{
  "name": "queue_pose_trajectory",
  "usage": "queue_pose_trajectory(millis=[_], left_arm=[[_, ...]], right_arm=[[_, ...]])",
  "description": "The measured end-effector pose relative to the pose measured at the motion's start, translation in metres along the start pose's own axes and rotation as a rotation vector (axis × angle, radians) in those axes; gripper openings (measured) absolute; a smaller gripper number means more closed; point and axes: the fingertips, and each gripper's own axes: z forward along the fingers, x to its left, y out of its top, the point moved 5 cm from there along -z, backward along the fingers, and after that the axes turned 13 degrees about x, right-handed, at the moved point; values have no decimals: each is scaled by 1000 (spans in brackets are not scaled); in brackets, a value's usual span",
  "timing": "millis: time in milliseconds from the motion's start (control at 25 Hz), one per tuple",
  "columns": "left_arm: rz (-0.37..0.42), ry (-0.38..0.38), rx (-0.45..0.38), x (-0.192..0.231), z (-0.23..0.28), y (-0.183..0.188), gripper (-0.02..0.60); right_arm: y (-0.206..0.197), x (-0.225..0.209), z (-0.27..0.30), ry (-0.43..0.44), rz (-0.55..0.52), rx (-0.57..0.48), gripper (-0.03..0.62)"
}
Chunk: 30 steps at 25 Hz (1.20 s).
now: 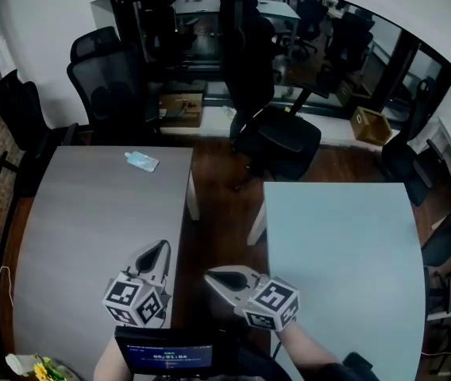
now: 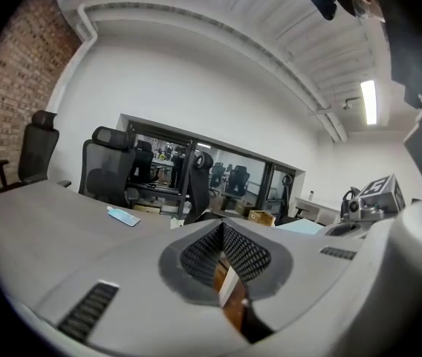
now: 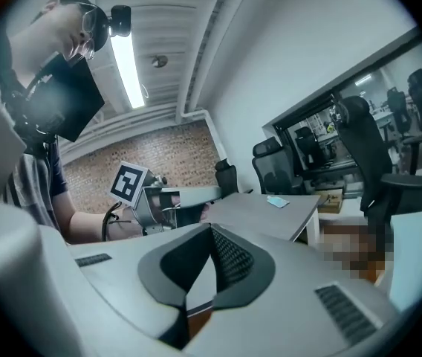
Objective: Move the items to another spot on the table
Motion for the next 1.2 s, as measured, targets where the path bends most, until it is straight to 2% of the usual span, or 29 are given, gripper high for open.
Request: queue_pose_trajectory(millis=[80,200,280,440,560,880,1080,1200], left_arm=[[-18,-34,5,24,10,3,6],[-46,-78,56,56,21,-14,6],[-92,-70,61,76,21,-27,6],[-171,-27,19,114,16,-33,6],[-197,6,0,129,7,-35,6],[-177,121,23,152,24,-8,6],[-177,206,63,153,58,27,6],[-173,266,87,153,77,49,6]], right_arm=[[12,-8,22,-16,-24,61,-20],[26,-12,57,-22,-54,131,-20],[31,-15,78,-26,-53,163,-20],[38,-22,115,-16,-76,227,-20],[44,-23,133,18,-128,263,-18],[69,-70,162,107,-172,226,-18],[85,-134,154,176,-54,157,-20],[96,-172,146,186,-31,135,-20]])
